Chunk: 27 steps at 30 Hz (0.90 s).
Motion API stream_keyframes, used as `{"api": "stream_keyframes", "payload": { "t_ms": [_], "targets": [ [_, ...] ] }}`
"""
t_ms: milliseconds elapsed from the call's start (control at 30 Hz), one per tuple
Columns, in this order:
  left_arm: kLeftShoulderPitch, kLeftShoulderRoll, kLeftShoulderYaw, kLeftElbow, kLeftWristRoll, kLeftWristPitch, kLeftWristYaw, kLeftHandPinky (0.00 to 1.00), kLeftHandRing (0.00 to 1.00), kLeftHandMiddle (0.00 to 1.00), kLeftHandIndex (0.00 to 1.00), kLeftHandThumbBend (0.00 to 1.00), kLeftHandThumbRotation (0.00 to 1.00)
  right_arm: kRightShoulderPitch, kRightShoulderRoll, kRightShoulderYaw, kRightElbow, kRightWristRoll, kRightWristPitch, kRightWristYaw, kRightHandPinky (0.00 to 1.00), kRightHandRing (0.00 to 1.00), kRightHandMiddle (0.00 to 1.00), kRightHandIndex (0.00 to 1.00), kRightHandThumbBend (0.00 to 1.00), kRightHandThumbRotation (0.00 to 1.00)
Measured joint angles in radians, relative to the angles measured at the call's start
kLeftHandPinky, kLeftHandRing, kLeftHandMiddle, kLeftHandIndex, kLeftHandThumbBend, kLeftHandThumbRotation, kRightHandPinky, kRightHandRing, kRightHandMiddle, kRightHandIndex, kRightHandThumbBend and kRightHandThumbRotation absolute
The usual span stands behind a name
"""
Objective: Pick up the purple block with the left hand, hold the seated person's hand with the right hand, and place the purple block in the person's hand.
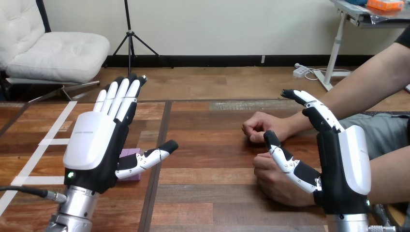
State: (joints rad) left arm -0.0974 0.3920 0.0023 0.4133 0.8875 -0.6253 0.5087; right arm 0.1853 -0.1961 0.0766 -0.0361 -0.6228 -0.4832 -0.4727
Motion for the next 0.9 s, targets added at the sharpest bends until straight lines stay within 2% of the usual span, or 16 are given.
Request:
{"api": "stream_keyframes", "payload": {
  "t_ms": [200,400,900],
  "targets": [
    [0.0,0.027,-0.021,-0.006,0.0,0.045,-0.026,1.0,1.0,1.0,1.0,0.75,0.88,0.0,0.0,0.0,0.0,0.0,0.0,0.0,0.76,0.83,0.83,0.79,0.43,0.37],
    [-0.001,0.057,-0.034,-0.006,-0.021,0.06,-0.07,1.0,1.0,1.0,1.0,0.76,0.88,0.0,0.0,0.0,0.0,0.0,0.001,0.004,0.76,0.83,0.84,0.79,0.43,0.38],
    [-0.03,0.131,-0.069,0.023,-0.129,0.061,-0.246,1.0,1.0,1.0,1.0,0.78,0.84,0.0,0.0,0.0,0.0,0.0,0.014,0.02,0.76,0.83,0.83,0.78,0.44,0.4]
  ]
}}
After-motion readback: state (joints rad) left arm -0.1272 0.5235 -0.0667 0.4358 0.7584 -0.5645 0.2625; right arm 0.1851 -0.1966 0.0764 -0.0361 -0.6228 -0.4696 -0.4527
